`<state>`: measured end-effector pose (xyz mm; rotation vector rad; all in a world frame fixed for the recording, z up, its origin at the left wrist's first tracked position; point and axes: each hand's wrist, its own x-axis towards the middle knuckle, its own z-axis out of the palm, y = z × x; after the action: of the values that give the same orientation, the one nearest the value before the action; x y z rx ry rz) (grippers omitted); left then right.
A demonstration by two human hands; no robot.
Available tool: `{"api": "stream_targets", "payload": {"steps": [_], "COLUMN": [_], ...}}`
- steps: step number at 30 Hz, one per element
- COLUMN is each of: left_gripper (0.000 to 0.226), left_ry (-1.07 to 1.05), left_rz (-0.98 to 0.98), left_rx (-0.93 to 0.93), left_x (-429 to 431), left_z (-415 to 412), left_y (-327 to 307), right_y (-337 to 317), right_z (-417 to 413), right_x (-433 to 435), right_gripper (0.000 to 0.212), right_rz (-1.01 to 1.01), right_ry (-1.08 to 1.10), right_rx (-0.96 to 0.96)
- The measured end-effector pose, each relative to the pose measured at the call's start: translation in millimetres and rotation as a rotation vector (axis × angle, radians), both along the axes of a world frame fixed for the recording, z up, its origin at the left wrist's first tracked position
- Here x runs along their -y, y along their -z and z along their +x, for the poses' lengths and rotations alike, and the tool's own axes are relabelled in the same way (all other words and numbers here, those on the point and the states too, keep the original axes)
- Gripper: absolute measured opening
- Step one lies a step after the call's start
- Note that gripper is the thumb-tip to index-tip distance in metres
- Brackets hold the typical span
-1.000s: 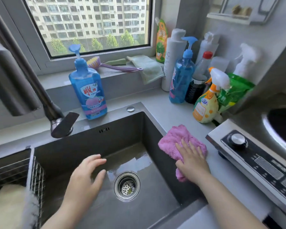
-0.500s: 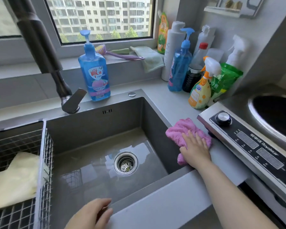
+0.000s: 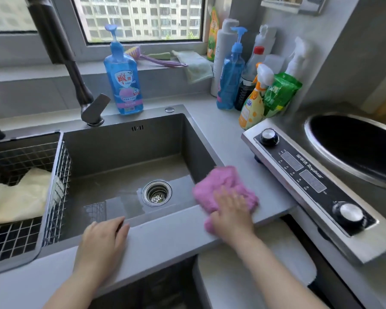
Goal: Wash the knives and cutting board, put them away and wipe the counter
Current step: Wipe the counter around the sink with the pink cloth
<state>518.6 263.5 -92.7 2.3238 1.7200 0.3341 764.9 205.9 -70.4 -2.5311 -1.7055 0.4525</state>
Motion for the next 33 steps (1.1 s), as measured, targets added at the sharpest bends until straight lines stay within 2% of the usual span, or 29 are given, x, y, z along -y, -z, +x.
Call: {"api": "stream_targets", "payload": {"steps": [2,5,7,10,14,17,19,21,22,23,25,28,30,31,33], "left_gripper": [0.033,0.034,0.037,0.044,0.040,0.039,0.052,0.066,0.073,0.082,0.089,0.061,0.046,0.042,0.036], "left_ry": [-0.044,-0.065,-0.064,-0.051,-0.045,-0.032,0.049,0.147,0.195,0.241,0.291,0.461,0.522,0.538,0.510], "left_rz": [-0.033,-0.027,-0.038,-0.057,-0.095,-0.079,-0.106,-0.143,-0.154,-0.161,-0.155,-0.035,0.042,0.021,-0.062], "left_rx": [0.005,0.017,0.008,-0.019,-0.037,0.048,0.141,0.229,0.241,0.235,0.199,0.069,0.047,0.035,0.044], "left_x": [2.2,4.9,5.6,7.3,6.0,2.6,1.8,3.7,3.6,2.1,-1.3,-4.6,-5.0,-3.9,-2.8], "left_z": [4.7,6.8,5.3,4.0,6.7,14.3,25.2,38.2,43.9,48.4,57.0,64.6,66.7,67.4,69.9], "left_y": [-2.0,-5.0,-7.0,-11.2,-16.3,-18.0,-20.4,-25.1,-26.0,-26.3,-29.0,-26.3,-24.5,-24.9,-29.2], "right_y": [3.4,5.5,1.6,-0.7,-1.1,5.7,6.7,6.9,6.2,7.8,5.9,2.4,-0.6,-1.0,1.9], "right_z": [-31.6,-30.6,-3.6,26.9,8.1,-25.7,-41.6,-42.3,-36.9,-28.5,-9.7,4.3,2.4,-0.9,-9.9], "right_x": [3.0,9.4,10.7,10.2,10.7,16.2,22.6,26.8,27.5,28.2,28.1,26.0,28.1,29.7,34.0], "right_gripper": [0.101,0.096,0.100,0.109,0.104,0.098,0.085,0.077,0.070,0.059,0.047,0.049,0.029,0.019,0.023], "right_rz": [0.011,0.044,0.044,0.034,0.059,0.070,0.115,0.170,0.252,0.373,0.452,0.425,0.317,0.252,0.177], "right_ry": [-0.196,-0.414,-0.430,-0.287,-0.290,-0.519,-0.624,-0.572,-0.517,-0.425,-0.186,0.028,0.005,-0.023,-0.019], "right_rx": [-0.073,-0.150,-0.126,-0.061,-0.102,-0.156,-0.222,-0.325,-0.313,-0.271,-0.251,-0.326,-0.386,-0.407,-0.411]}}
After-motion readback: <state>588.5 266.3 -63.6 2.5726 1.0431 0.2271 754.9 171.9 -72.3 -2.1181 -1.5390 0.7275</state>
